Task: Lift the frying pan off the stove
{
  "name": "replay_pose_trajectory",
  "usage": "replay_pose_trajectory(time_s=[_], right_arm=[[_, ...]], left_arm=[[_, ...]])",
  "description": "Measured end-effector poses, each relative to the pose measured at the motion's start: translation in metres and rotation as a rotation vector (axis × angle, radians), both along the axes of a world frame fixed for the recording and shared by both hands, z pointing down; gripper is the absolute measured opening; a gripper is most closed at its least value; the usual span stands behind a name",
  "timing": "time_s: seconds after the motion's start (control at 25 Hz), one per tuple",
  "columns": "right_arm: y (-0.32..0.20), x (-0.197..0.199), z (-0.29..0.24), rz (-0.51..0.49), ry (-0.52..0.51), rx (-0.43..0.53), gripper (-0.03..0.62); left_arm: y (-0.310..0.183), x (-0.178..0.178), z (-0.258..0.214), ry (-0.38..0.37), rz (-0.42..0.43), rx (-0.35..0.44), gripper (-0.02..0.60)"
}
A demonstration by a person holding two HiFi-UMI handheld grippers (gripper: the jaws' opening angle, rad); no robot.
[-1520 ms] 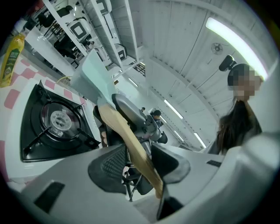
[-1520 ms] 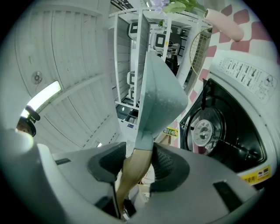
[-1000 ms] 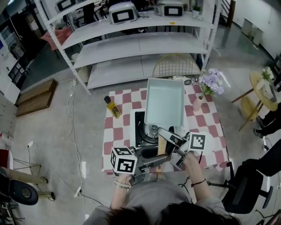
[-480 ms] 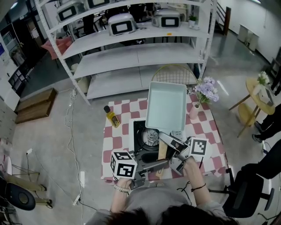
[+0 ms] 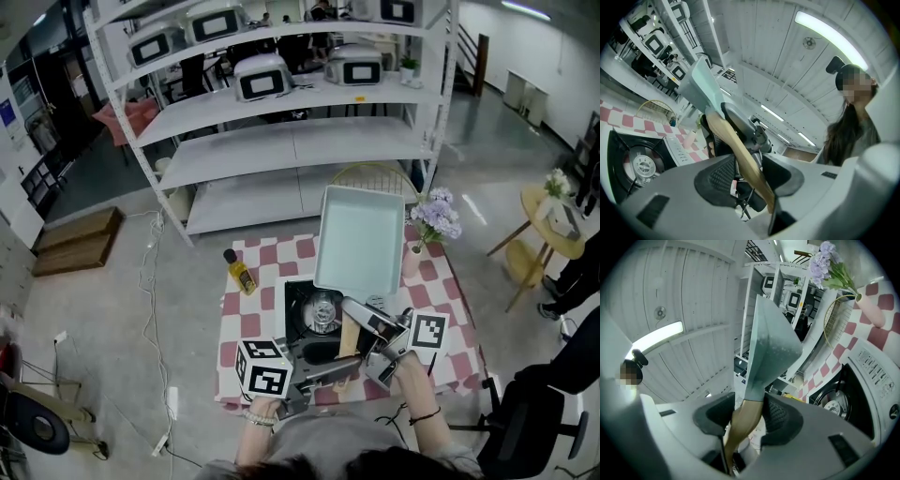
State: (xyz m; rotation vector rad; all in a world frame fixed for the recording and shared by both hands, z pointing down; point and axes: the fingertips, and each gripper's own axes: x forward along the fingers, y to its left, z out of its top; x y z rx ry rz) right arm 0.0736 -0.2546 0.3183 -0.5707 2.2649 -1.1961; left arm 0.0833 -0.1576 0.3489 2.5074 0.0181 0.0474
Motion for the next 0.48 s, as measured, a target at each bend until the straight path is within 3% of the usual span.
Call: replay_pose_trajectory(time_s=[0.48], right_arm=[[0.004,0.009,-0.022,0.021,-0.006,0.065,0.19]], left_arm=[[0.003,0.005,-0.017,0.007,0.013,0.07,0.186]])
